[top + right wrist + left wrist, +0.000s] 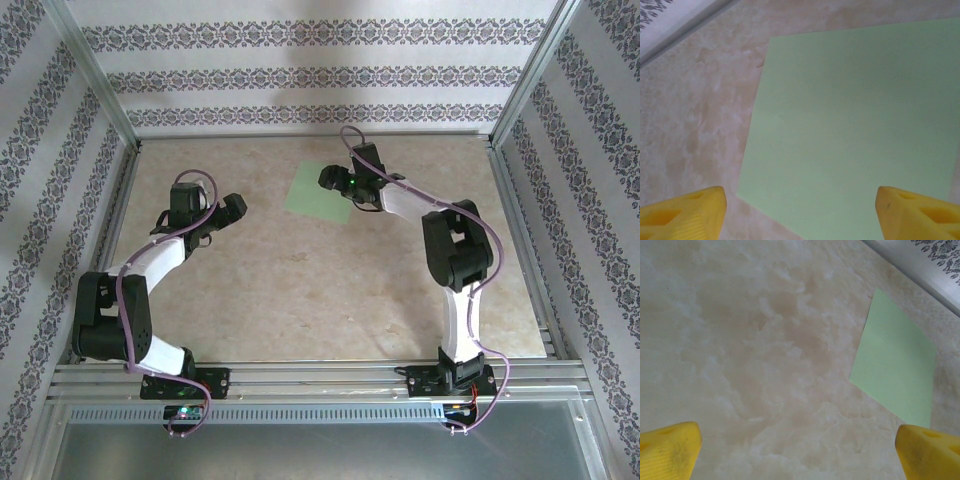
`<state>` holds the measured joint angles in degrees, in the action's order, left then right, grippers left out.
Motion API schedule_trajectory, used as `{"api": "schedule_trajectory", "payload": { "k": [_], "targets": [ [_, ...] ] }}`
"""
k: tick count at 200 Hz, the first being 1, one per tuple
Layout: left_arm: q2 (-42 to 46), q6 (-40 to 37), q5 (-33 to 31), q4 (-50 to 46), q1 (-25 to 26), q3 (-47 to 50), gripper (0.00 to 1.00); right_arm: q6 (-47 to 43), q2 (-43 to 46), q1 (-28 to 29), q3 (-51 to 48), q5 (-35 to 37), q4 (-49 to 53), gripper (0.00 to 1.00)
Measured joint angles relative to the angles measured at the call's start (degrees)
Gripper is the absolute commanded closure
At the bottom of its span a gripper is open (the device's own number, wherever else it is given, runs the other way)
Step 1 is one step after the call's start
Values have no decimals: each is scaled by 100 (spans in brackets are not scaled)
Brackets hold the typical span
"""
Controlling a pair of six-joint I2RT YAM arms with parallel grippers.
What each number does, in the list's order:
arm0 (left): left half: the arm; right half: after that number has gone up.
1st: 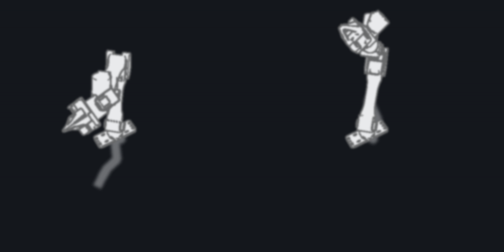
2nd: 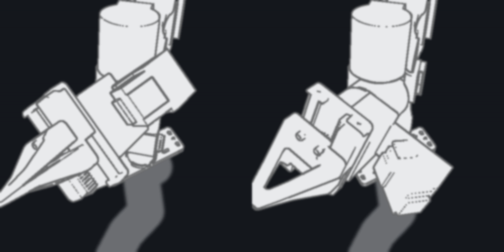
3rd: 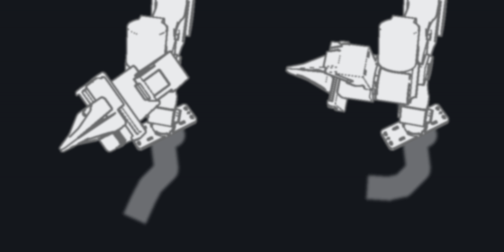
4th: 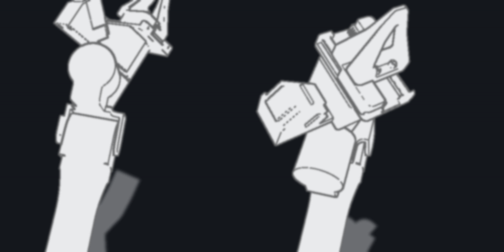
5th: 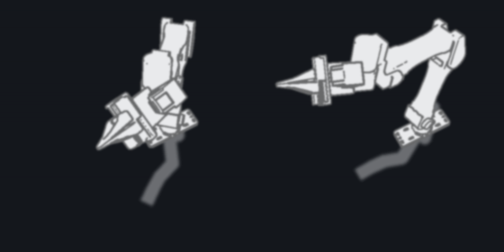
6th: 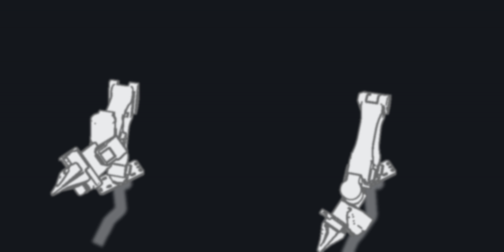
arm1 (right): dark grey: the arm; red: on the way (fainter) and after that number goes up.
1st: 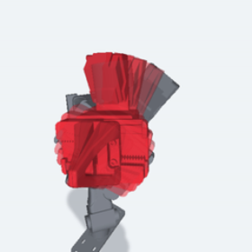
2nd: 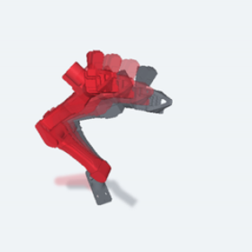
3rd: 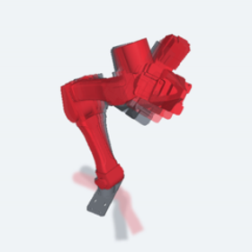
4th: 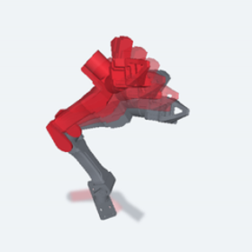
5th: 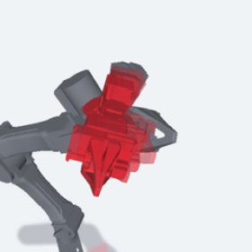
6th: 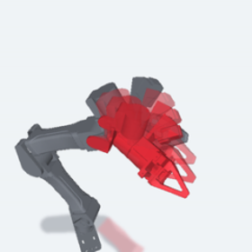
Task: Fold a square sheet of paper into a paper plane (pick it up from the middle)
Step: Move the square sheet of paper to the center of the table.
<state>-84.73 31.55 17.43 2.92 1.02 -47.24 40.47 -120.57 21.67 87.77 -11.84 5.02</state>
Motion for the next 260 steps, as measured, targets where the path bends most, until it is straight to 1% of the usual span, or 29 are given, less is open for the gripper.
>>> {"api": "schedule_trajectory", "payload": {
  "k": [25,49,95,140,163,196,231,247,260],
  "targets": [
    [-9,-24,120,-2,0,-4,1,39,-461,48,402,4,232,23],
    [-9,-66,184,-4,0,-4,1,33,-647,111,511,39,476,22],
    [-9,-129,208,-66,0,-4,1,-256,-721,262,555,-4,1025,22],
    [-9,-125,212,-144,0,-15,0,-728,-675,417,485,-140,1187,22],
    [-44,-105,225,-291,0,-122,1,-920,-509,680,256,-243,1274,22],
    [-68,-105,227,-470,0,-260,0,-946,-94,1344,-350,-356,1340,22],
    [-68,-70,275,-715,0,-304,0,-442,437,2037,-1075,-437,1270,21],
    [-68,-15,315,-870,0,-334,0,-151,597,2214,-1252,-457,1235,21],
    [-68,33,315,-1029,22,-387,0,46,728,2247,-1338,-431,1209,19]
  ]
}}
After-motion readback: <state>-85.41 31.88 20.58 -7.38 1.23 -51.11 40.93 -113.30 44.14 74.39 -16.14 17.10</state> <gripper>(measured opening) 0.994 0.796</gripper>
